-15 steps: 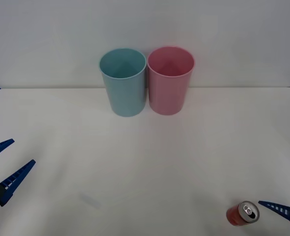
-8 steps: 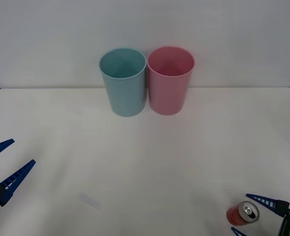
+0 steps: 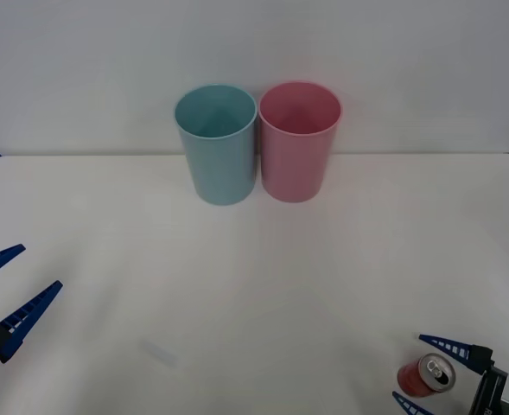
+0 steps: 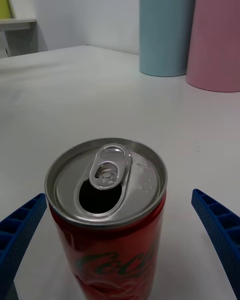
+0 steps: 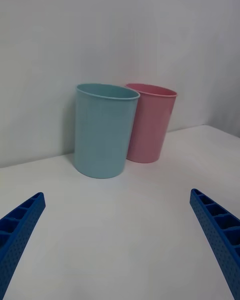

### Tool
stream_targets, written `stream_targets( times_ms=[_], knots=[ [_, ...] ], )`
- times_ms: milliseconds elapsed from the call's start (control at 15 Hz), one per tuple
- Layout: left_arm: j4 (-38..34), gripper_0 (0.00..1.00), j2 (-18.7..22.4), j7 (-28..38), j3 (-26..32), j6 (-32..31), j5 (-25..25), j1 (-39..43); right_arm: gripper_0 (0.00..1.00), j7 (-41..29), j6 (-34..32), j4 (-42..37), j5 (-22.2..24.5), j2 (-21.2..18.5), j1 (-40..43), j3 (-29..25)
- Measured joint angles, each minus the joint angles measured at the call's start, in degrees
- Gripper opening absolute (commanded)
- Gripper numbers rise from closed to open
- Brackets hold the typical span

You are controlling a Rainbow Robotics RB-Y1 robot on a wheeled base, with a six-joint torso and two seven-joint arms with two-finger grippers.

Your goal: Grasp the object on the table and drop it into the matching bin: aluminum can to the light blue bin, PET bottle to the pink bin.

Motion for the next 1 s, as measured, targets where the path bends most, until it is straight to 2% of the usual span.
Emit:
stream_targets(
  times_ms=[67,133,1000],
  knots=[
    [0.0,1.00,0.0,0.0,0.0,0.0,0.0,0.0,0.12,0.0,0.0,0.0,0.0,0.0,0.0,0.0],
    [0.0,1.00,0.0,0.0,0.0,0.0,0.0,0.0,0.01,0.0,0.1,0.0,0.0,0.0,0.0,0.0],
    [0.0,1.00,0.0,0.0,0.0,0.0,0.0,0.0,0.00,0.1,0.2,-0.5,-1.0,-0.1,-0.1,0.4]
  ],
)
